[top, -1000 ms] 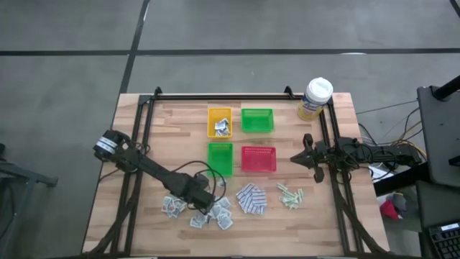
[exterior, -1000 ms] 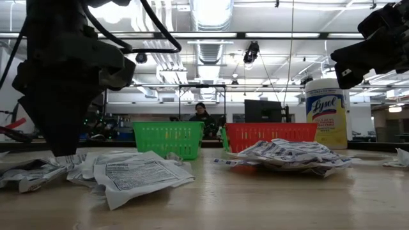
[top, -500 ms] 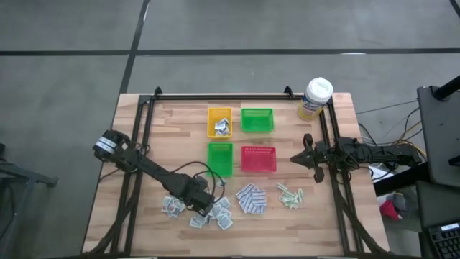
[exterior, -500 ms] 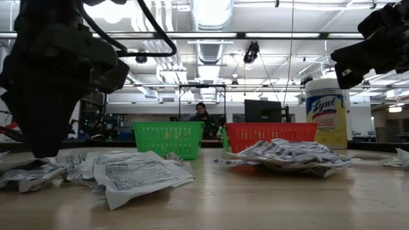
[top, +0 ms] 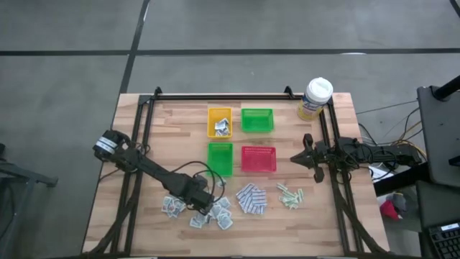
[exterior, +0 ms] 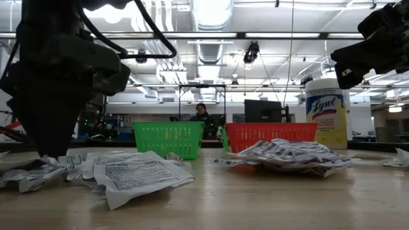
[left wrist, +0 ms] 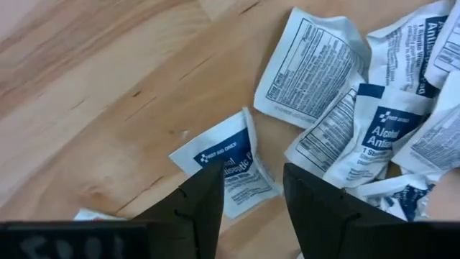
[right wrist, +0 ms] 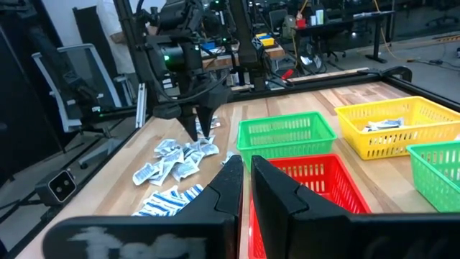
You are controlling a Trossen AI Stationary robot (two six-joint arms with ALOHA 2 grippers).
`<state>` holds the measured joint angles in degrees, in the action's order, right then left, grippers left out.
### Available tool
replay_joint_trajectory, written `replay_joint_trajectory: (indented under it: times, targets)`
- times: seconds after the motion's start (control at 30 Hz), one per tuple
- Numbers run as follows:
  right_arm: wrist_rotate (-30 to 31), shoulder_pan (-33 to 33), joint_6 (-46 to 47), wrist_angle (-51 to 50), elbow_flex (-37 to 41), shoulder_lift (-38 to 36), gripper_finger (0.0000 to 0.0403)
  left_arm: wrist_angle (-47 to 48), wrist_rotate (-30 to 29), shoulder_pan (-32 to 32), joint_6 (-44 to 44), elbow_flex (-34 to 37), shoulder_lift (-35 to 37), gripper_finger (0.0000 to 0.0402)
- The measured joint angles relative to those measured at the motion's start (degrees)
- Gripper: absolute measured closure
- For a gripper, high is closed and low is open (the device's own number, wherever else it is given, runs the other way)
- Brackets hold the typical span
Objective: Pick & Place First Aid Supplies
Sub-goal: Put the blue alcohol pad into the yellow bin
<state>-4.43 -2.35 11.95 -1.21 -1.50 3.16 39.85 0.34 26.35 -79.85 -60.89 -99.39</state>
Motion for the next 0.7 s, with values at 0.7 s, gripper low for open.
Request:
replay_joint_trajectory:
  times: [0.7]
  targets:
    - [0.0,0.0,0.0,0.0,0.0,0.0,0.0374,-2.2,0.0,0.0,1.9,1.8,0.2,0.0354]
